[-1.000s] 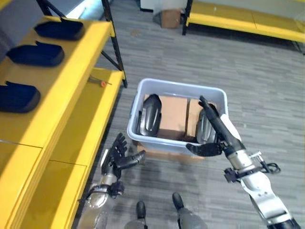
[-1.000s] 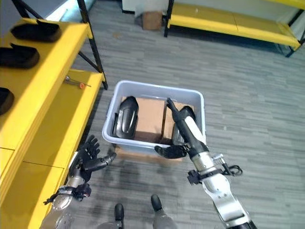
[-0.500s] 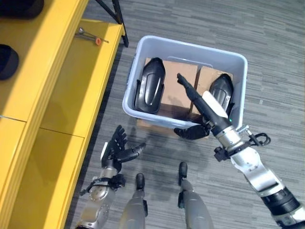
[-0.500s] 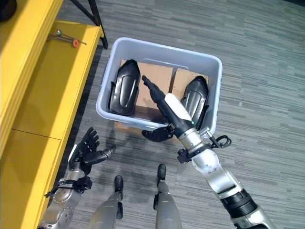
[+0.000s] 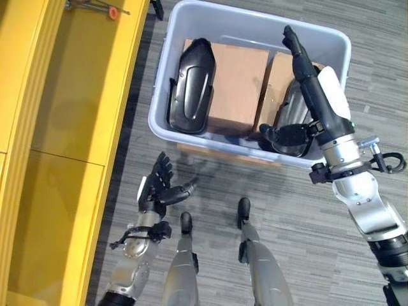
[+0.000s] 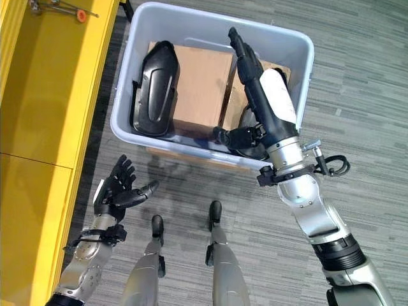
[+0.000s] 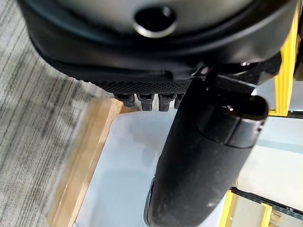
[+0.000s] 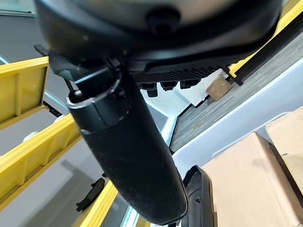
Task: Move parts from the plastic box to the shelf.
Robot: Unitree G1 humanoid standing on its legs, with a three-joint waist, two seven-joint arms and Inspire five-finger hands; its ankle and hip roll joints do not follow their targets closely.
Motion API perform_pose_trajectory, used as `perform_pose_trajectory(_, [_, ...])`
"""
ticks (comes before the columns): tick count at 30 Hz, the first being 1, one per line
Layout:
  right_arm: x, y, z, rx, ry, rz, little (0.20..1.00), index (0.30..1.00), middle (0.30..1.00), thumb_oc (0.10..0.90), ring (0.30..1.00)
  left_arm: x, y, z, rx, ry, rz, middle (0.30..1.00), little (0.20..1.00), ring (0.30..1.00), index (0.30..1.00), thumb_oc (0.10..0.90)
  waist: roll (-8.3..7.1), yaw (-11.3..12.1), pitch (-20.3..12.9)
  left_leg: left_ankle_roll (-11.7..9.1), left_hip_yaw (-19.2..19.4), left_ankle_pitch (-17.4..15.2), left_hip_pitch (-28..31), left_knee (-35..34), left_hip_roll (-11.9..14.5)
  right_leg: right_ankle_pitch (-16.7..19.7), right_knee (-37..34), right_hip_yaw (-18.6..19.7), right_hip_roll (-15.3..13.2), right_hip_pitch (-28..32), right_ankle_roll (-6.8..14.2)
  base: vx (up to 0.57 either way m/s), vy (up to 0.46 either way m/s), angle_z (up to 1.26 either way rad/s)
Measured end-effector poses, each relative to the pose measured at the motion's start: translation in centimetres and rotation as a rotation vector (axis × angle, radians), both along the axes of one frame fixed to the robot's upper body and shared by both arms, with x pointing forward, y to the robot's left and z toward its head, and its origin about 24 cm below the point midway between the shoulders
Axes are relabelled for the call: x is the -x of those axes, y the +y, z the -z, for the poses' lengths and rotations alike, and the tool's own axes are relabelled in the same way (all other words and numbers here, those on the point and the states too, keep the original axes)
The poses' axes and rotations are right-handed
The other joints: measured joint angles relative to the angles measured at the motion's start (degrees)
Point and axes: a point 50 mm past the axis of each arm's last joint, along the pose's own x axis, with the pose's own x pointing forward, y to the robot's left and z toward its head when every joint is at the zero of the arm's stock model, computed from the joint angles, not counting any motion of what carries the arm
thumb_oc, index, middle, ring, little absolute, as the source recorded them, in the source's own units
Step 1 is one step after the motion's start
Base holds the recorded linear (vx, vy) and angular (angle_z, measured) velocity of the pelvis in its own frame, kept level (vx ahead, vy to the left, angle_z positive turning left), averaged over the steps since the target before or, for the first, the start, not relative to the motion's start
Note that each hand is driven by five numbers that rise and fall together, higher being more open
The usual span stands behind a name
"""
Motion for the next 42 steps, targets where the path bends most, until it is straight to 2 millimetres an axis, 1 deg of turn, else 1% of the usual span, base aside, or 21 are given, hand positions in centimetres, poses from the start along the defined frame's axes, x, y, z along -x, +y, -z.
perform_pose_trajectory(5, [-0.8,-0.9,1.0,-0.135,0.02,0.055,1.0,1.0,1.0,0.9,1.0,-0.1,0.0,0.0,0.001,0.002,-0.014,1.0,1.0,1.0,1.0,0.9,0.05,-0.05,0.03,0.06,0.1,0.07,-0.21,-0.15,-0.12,-0.53,1.05,0.13,-0.17,-0.9,0.15,0.0,0.0,0.0])
perform_pose_trajectory(7, [-1.6,-1.7,2.2,-0.253,0.073,0.087,1.0,1.0,1.0,0.9,1.0,-0.2,-0.3,-0.1,-0.002,0.0,-0.002,1.0,1.0,1.0,1.0,0.9,0.33,-0.08,0.18,0.06,0.27,0.07,-0.28,-0.17,-0.15,-1.29,2.61,0.38,-0.27,-1.78,0.07,0.0,-0.008,-0.02])
perform_pose_trajectory(9, [-2.1,-2.4,3.0,-0.292,0.116,0.117,1.0,1.0,1.0,0.9,1.0,-0.2,-0.5,-0.2,-0.001,-0.004,0.008,1.0,1.0,1.0,1.0,0.9,0.79,-0.19,0.42,0.08,0.38,0.05,-0.3,-0.18,-0.19,-1.42,2.85,0.51,-0.34,-1.98,0.1,-0.01,-0.008,-0.04])
perform_pose_trajectory(13, [-2.7,-3.1,4.3,-0.373,0.178,0.147,1.0,1.0,1.0,0.9,1.0,-0.2,-0.6,-0.3,-0.002,-0.007,0.013,1.0,1.0,1.0,1.0,0.9,1.03,-0.03,0.5,0.08,1.27,0.06,-0.7,-0.18,-0.12,-1.45,3.43,1.36,-0.41,-3.19,0.07,-0.01,0.011,-0.11])
perform_pose_trajectory(14, [-2.9,-3.5,4.8,-0.401,0.195,0.168,1.0,1.0,1.0,0.9,1.0,-0.3,-0.7,-0.3,-0.001,-0.008,0.016,1.0,1.0,1.0,1.0,0.9,1.47,0.02,0.73,0.09,1.45,0.07,-0.77,-0.18,-0.14,-1.45,3.63,1.59,-0.43,-3.43,0.07,-0.01,0.02,-0.04])
perform_pose_trajectory(17, [-3.1,-4.4,5.2,-0.455,0.203,0.215,1.0,1.0,1.0,0.9,1.0,-0.4,-0.9,-0.4,-0.001,-0.01,0.027,1.0,1.0,1.0,1.0,0.9,3.3,-0.39,1.52,0.24,1.42,0.18,-0.76,-0.17,-0.32,-1.51,4.01,1.65,-0.63,-3.56,0.13,0.0,0.0,0.0])
perform_pose_trajectory(21, [-3.1,-4.4,5.5,-0.495,0.19,0.238,1.0,1.0,1.0,0.9,1.0,-0.4,-1.2,-0.3,0.004,-0.009,0.031,1.0,1.0,1.0,1.0,0.9,5.39,-1.01,1.8,0.42,1.48,0.31,-0.73,-0.17,-0.48,-1.84,4.56,1.81,-0.77,-3.84,0.41,0.0,0.0,0.0])
perform_pose_trajectory(22, [-3.1,-4.3,5.5,-0.507,0.187,0.242,1.0,1.0,1.0,0.9,1.0,-0.5,-1.4,-0.4,0.01,-0.012,0.035,1.0,1.0,1.0,1.0,0.9,5.7,-1.0,1.77,0.46,1.55,0.34,-0.74,-0.17,-0.55,-2.05,4.77,1.95,-0.82,-4.05,0.49,-0.01,0.019,-0.03])
perform_pose_trajectory(24, [-3.2,-4.2,5.7,-0.522,0.186,0.246,1.0,1.0,1.0,0.9,1.0,-0.5,-1.6,-0.5,0.02,-0.018,0.037,1.0,1.0,1.0,1.0,0.9,5.78,-1.0,1.76,0.5,1.66,0.38,-0.97,-0.17,-0.63,-2.41,5.61,2.32,-0.85,-4.84,0.41,-0.01,0.016,-0.04])
perform_pose_trajectory(26, [-3.4,-4.5,6.4,-0.549,0.211,0.267,1.0,1.0,1.0,0.9,1.0,-0.5,-2.1,-0.3,0.026,-0.01,0.042,1.0,1.0,1.0,1.0,0.9,5.92,-1.01,1.78,0.62,1.66,0.6,-1.16,-0.17,-0.73,-2.84,6.86,2.4,-1.01,-5.56,0.14,0.0,0.0,0.0])
perform_pose_trajectory(29, [-3.9,-4.8,7.0,-0.587,0.245,0.284,1.0,1.0,1.0,0.9,1.0,-0.5,-2.2,-0.2,0.027,-0.007,0.042,1.0,1.0,1.0,1.0,0.9,6.12,-1.0,1.75,0.77,1.7,0.75,-1.35,-0.18,-0.9,-3.12,7.69,2.52,-1.18,-6.25,0.22,0.0,0.0,0.0])
perform_pose_trajectory(33, [-4.6,-5.3,6.9,-0.631,0.262,0.297,1.0,1.0,1.0,0.9,1.0,-0.5,-2.2,-0.3,0.029,-0.008,0.043,1.0,1.0,1.0,1.0,0.9,7.2,-0.94,1.9,0.94,1.54,1.01,-2.12,-0.2,-1.1,-3.72,9.35,2.53,-1.53,-7.75,0.18,0.0,0.005,0.02])
perform_pose_trajectory(35, [-4.9,-5.3,6.2,-0.623,0.261,0.273,1.0,1.0,1.0,0.9,1.0,-0.4,-2.2,-0.2,0.031,-0.006,0.042,1.0,1.0,1.0,1.0,0.9,7.91,-0.84,1.92,1.0,1.58,1.13,-2.37,-0.2,-1.13,-4.16,10.32,2.58,-1.61,-8.51,0.1,0.0,0.0,0.0])
perform_pose_trajectory(36, [-5.0,-5.5,5.5,-0.609,0.246,0.268,1.0,1.0,1.0,0.9,1.0,-0.5,-2.2,-0.2,0.035,-0.007,0.043,1.0,1.0,1.0,1.0,0.9,8.18,-0.84,2.04,0.88,1.57,1.23,-2.47,-0.2,-1.22,-4.41,10.94,2.6,-1.65,-8.88,0.06,0.0,0.0,0.0])
perform_pose_trajectory(39, [-5.3,-5.7,4.3,-0.586,0.216,0.263,1.0,1.0,1.0,0.9,1.0,-0.5,-2.3,-0.2,0.063,-0.002,0.044,1.0,1.0,1.0,1.0,0.9,8.24,-0.87,2.03,0.88,1.61,1.27,-2.59,-0.2,-1.11,-4.81,11.75,2.65,-1.52,-9.39,0.03,0.0,0.0,0.0])
perform_pose_trajectory(42, [-6.0,-6.2,3.6,-0.558,0.215,0.284,1.0,1.0,1.0,0.9,1.0,-0.5,-2.7,-0.2,0.062,-0.001,0.063,1.0,1.0,1.0,1.0,0.9,8.24,-0.9,2.03,0.85,1.58,1.31,-2.64,-0.2,-1.11,-5.44,12.93,2.66,-1.55,-9.99,-0.19,0.0,0.0,0.0])
